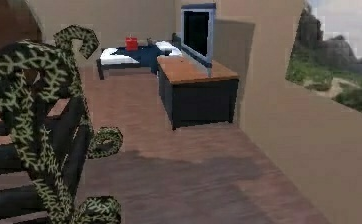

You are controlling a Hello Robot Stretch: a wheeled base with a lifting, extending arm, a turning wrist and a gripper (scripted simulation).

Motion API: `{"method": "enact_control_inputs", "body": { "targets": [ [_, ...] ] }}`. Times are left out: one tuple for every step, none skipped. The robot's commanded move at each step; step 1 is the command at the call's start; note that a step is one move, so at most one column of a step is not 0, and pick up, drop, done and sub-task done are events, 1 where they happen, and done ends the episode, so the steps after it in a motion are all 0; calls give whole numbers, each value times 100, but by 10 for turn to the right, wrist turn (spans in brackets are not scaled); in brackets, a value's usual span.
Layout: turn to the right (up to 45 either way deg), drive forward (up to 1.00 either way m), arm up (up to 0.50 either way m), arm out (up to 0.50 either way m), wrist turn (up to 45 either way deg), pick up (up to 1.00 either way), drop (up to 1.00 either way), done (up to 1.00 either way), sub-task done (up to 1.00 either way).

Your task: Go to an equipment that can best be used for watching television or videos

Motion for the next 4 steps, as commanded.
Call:
{"method": "enact_control_inputs", "body": {
  "targets": [
    [0, 100, 0, 0, 0, 0, 0, 0, 0],
    [60, 0, 0, 0, 0, 0, 0, 0, 0],
    [0, 60, 0, 0, 0, 0, 0, 0, 0],
    [0, 0, 0, 0, 0, 0, 0, 100, 0]
  ]
}}
